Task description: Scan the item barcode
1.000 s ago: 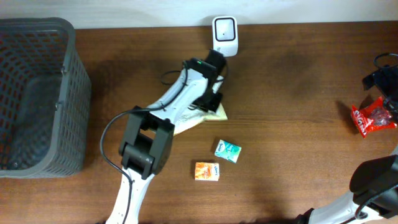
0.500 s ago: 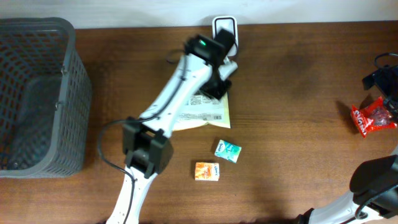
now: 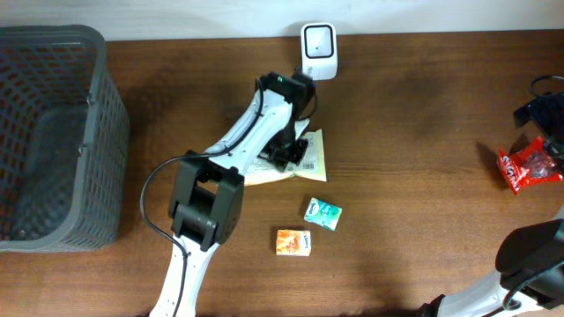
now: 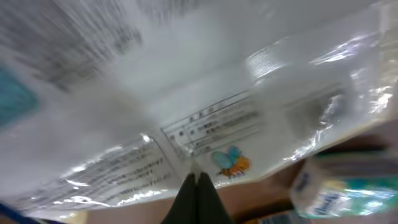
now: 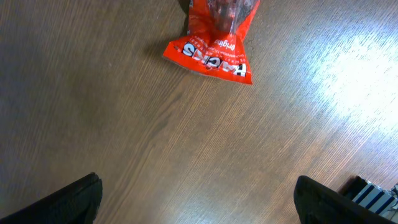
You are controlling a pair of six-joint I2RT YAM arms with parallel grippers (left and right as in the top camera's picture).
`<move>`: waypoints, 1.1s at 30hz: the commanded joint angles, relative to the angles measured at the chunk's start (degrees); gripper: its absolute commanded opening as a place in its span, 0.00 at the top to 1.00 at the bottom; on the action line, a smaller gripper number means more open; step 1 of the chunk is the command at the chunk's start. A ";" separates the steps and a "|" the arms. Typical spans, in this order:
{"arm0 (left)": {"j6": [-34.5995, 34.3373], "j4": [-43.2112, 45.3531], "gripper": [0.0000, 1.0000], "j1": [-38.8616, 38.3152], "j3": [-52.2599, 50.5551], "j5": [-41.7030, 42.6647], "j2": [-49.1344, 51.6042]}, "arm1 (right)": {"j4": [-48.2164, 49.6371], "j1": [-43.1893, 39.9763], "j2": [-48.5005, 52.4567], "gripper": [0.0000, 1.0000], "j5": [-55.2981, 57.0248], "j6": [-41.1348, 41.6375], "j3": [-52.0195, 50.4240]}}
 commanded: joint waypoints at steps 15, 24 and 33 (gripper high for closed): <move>3.50 -5.07 1.00 -0.74 17.00 4.66 -2.21 | -0.02 0.24 -0.02 0.02 0.02 0.11 -0.09; -1.51 -15.91 0.01 5.05 30.64 -12.11 -2.01 | -0.02 0.24 -0.02 0.02 0.02 0.09 -0.09; -4.22 -11.06 0.01 10.45 10.97 -4.74 -1.97 | -0.02 0.24 -0.02 0.02 0.02 0.11 -0.09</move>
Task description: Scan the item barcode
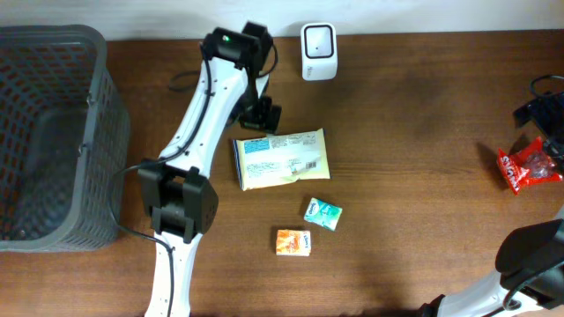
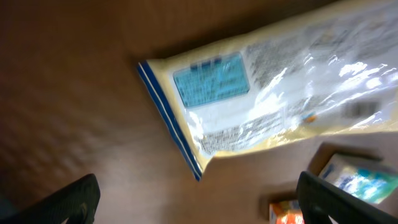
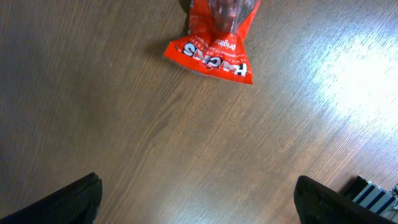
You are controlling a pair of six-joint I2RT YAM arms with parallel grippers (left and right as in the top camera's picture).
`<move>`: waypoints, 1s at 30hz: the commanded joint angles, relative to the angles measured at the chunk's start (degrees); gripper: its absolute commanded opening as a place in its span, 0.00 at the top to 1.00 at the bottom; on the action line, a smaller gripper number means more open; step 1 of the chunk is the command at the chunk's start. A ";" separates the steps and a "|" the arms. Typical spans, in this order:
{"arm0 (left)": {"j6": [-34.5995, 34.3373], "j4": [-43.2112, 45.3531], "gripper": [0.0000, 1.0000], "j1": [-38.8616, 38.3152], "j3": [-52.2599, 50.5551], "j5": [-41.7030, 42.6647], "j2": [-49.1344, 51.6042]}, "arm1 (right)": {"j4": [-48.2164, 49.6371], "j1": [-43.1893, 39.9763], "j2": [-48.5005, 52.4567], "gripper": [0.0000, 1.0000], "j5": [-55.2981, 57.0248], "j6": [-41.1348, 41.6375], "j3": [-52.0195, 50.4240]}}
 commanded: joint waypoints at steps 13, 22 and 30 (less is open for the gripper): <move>6.45 17.64 0.00 8.44 -27.71 25.57 -0.79 | 0.00 0.24 -0.02 0.02 0.13 0.13 -0.09; 6.45 31.10 0.26 8.44 -36.61 33.46 -0.79 | 0.00 0.24 -0.02 0.02 0.13 0.11 -0.09; 6.40 36.44 0.96 8.44 -36.63 32.79 -0.79 | 0.00 0.24 -0.02 0.02 0.13 0.13 -0.09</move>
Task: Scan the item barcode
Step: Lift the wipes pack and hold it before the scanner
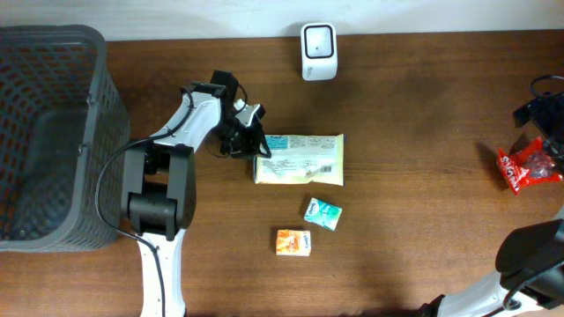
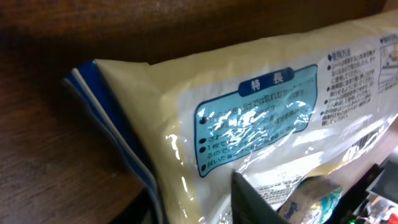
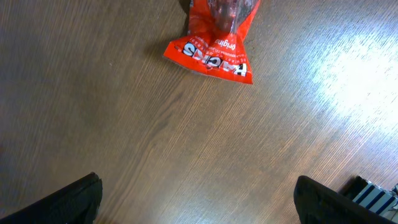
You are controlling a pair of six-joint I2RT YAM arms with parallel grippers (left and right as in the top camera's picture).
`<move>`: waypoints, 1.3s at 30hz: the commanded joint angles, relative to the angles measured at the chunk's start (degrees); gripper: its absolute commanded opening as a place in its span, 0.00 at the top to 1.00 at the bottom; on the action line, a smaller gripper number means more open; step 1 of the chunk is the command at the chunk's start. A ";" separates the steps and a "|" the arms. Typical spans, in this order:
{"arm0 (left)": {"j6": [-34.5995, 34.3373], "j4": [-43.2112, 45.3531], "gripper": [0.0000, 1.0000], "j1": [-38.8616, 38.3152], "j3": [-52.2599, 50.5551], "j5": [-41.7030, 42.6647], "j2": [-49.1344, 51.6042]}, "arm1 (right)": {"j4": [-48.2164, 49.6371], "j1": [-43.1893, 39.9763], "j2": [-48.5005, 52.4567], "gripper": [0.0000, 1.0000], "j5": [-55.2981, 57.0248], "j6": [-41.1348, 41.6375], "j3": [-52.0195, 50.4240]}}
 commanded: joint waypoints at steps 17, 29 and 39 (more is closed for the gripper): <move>1.07 -18.34 1.00 -3.39 28.35 -37.03 -10.54 | -0.02 0.24 -0.02 0.02 0.11 0.11 -0.09; 1.16 -23.39 1.00 -15.23 32.41 -75.95 -11.72 | -0.02 0.24 -0.02 0.02 0.11 0.11 -0.09; -1.88 -23.50 1.00 -27.21 32.26 -65.00 -0.79 | -0.02 0.24 -0.02 0.02 0.11 0.13 -0.09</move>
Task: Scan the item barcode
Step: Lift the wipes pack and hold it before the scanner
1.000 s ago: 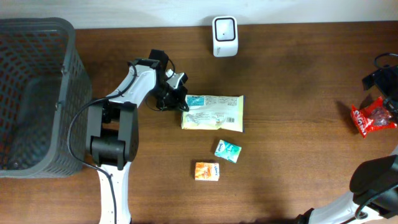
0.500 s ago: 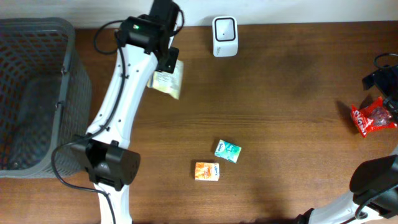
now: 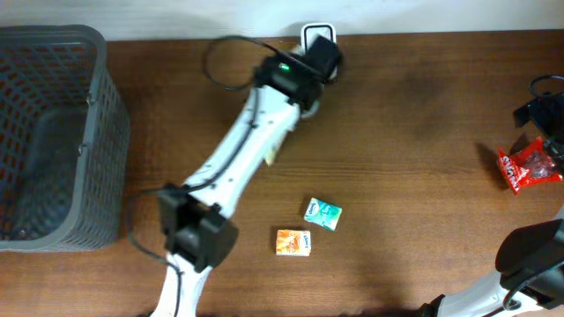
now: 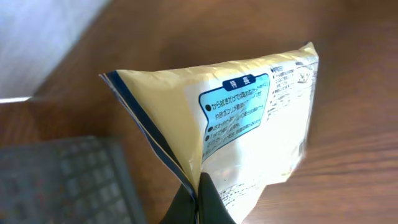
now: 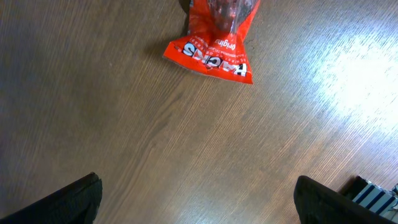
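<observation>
A pale yellow packet (image 4: 249, 124) with a blue sealed edge and a blue label hangs off the table in the left wrist view. My left gripper (image 4: 199, 186) is shut on that blue edge. Overhead, the left gripper (image 3: 317, 55) sits at the back of the table, right over the white barcode scanner (image 3: 310, 32), and the arm hides nearly all of the packet. My right gripper (image 5: 199, 199) stands open above bare wood, with a red snack packet (image 5: 214, 43) lying beyond its fingers.
A dark grey basket (image 3: 53, 132) stands at the left edge. A small teal box (image 3: 322, 213) and an orange box (image 3: 293, 242) lie in front of the middle. The red snack packet (image 3: 527, 165) is at the far right.
The yellow packet lay flat mid-table with my left gripper low at its left end. Now the gripper is shut on its blue edge and holds it raised by the scanner.
My left gripper was first shut over the tilted packet near the scanner. Then it stood open above the packet lying flat. Then it was low at the packet's left end. Now it holds the packet up at the scanner. The right arm has stayed still.
</observation>
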You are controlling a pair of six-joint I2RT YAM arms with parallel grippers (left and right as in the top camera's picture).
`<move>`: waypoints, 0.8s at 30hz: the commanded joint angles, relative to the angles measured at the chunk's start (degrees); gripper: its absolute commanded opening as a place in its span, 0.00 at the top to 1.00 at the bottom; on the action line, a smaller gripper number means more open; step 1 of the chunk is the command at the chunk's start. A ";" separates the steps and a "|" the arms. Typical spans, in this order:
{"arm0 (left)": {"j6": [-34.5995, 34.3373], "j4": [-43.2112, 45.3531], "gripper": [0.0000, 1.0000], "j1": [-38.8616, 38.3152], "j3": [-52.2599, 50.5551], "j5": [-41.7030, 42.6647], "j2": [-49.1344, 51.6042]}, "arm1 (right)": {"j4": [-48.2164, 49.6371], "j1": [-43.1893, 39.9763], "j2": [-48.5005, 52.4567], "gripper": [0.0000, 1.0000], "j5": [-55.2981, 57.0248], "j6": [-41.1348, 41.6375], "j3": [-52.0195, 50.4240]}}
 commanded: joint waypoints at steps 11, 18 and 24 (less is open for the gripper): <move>-2.49 0.00 1.00 -5.31 1.22 -25.18 6.01 | -0.02 0.24 -0.02 0.02 0.11 0.11 -0.09; -2.47 -0.02 1.00 8.11 1.22 -35.98 6.01 | -0.02 0.24 -0.02 0.02 0.11 0.09 -0.09; -2.49 2.25 1.00 11.87 1.22 -25.03 6.01 | -0.02 0.24 -0.02 0.02 0.11 0.11 -0.09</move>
